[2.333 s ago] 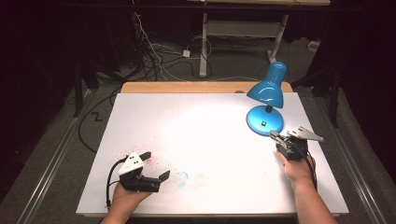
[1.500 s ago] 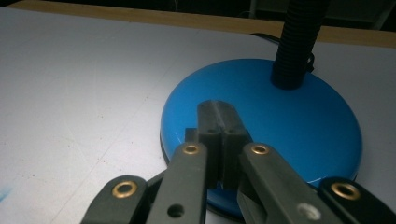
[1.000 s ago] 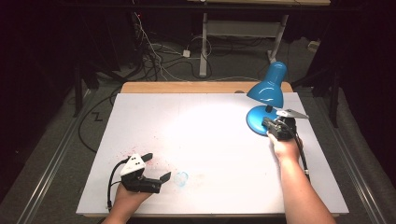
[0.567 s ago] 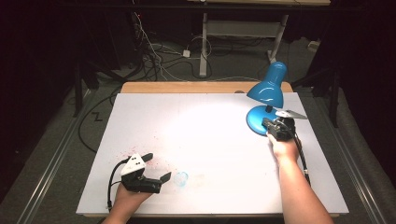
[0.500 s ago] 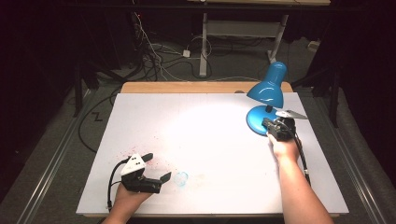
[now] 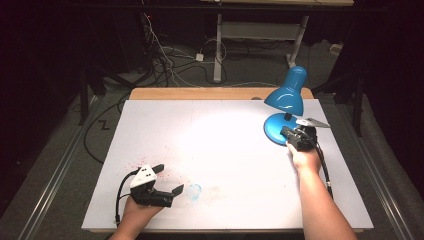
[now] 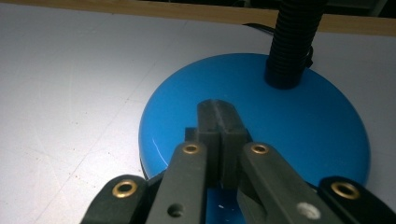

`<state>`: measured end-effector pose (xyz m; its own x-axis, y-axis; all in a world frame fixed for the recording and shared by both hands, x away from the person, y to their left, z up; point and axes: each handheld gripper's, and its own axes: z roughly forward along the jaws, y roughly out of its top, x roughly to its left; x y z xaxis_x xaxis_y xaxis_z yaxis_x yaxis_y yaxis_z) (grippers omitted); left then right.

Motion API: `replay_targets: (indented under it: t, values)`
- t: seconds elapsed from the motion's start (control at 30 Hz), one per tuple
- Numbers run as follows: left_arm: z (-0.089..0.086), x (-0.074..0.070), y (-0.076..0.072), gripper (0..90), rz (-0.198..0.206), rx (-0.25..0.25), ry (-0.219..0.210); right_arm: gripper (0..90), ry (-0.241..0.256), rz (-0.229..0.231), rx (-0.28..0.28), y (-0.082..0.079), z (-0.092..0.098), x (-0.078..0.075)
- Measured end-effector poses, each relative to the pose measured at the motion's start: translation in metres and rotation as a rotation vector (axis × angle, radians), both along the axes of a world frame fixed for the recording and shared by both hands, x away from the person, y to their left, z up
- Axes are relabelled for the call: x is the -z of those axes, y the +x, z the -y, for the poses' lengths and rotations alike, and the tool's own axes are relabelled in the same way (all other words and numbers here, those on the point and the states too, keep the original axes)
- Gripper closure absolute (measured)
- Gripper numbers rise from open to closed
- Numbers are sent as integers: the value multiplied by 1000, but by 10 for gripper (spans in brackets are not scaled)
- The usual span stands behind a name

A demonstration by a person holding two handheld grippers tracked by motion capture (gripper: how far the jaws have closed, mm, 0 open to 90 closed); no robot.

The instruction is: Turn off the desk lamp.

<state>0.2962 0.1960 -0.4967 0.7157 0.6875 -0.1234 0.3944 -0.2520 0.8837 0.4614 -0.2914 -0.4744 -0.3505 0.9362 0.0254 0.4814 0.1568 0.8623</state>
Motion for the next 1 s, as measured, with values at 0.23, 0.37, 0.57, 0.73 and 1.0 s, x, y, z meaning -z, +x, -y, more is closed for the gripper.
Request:
replay_targets:
  t: [0.23, 0.37, 0.57, 0.73, 1.0]
  values:
    - [0, 0, 0, 0, 0, 2, -1, 900, -1, -3, 21, 1, 3, 1]
    - [0, 0, 0, 0, -4, 5, 0, 900, -7, -1, 18, 1, 3, 1]
    - [0, 0, 0, 0, -2, 5, 1, 900, -20, -3, 6, 0, 1, -1]
    - [0, 0, 0, 0, -2, 6, -1, 900, -17, 2, -1, -4, -1, -6]
    - [-1, 0, 1, 0, -9, 9, -10, 900, 2, 27, -45, -21, -13, -16]
